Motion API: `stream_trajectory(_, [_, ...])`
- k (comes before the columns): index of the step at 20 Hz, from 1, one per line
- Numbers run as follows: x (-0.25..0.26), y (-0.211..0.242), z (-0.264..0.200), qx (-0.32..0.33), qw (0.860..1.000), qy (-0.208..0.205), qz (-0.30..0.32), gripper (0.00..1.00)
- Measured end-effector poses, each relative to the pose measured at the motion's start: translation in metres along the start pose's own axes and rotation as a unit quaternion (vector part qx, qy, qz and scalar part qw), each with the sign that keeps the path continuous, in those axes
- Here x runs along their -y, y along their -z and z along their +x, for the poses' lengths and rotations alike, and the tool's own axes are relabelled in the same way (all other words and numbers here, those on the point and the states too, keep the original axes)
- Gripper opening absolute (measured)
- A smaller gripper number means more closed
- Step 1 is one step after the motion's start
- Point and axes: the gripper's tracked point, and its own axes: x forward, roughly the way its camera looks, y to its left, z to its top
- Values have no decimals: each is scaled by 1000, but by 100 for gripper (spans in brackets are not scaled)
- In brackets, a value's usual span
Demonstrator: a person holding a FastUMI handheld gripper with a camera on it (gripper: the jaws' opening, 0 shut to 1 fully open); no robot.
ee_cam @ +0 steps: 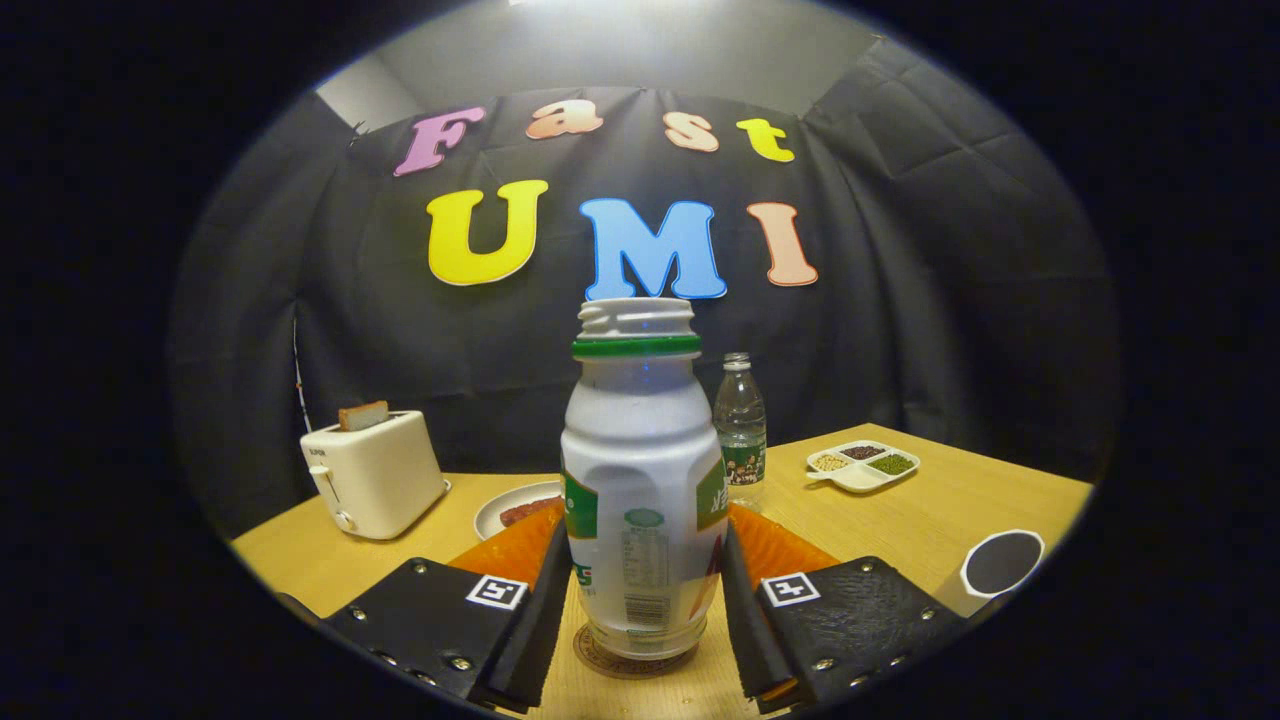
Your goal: Take the bottle from table, then pour the juice into the cup, finally place the bottle on the coaster
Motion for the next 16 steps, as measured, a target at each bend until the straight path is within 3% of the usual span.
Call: stream_trajectory(16, [-17,46,23,-57,998,-4,-23,71])
